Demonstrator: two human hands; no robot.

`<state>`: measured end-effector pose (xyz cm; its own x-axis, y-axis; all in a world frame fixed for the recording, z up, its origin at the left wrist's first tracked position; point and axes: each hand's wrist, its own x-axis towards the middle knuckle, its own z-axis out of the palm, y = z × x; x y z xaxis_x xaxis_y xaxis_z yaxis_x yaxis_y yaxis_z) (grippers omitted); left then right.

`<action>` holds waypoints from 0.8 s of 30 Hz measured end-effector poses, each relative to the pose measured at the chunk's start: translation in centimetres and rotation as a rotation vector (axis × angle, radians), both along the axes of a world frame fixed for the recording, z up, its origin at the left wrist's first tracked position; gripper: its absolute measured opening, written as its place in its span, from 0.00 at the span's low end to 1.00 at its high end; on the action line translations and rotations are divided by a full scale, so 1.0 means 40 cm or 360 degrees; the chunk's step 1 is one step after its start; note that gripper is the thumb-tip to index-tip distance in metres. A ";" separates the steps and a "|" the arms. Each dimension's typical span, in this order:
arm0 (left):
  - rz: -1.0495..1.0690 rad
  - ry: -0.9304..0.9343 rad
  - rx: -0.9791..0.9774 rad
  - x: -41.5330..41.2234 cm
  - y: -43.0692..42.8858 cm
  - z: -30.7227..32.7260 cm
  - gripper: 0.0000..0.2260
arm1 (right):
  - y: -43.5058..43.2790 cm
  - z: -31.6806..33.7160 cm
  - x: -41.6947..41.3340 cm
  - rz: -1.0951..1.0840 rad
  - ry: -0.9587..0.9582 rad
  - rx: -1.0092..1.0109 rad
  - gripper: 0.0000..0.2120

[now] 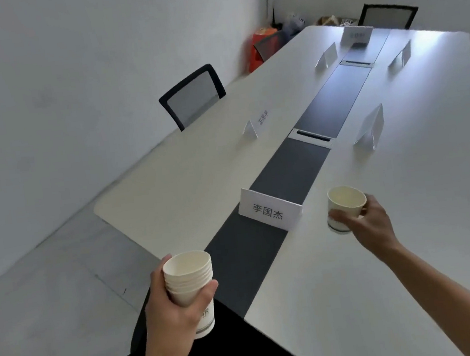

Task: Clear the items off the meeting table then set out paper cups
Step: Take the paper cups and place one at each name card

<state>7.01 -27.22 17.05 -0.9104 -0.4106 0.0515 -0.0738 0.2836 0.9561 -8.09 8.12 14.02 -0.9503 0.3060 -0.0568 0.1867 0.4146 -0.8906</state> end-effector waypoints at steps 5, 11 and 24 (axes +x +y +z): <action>0.0220 -0.0185 -0.0021 -0.008 -0.036 -0.048 0.37 | -0.017 -0.159 -0.264 -0.0086 -0.0202 -0.0049 0.31; 0.0449 -0.0411 -0.0183 -0.064 -0.043 -0.080 0.39 | -0.033 -0.331 -0.444 -0.0149 -0.0358 -0.0088 0.34; 0.0111 -0.0558 -0.0174 -0.234 0.095 -0.120 0.40 | 0.054 -0.428 -0.302 -0.0050 -0.0321 0.0163 0.30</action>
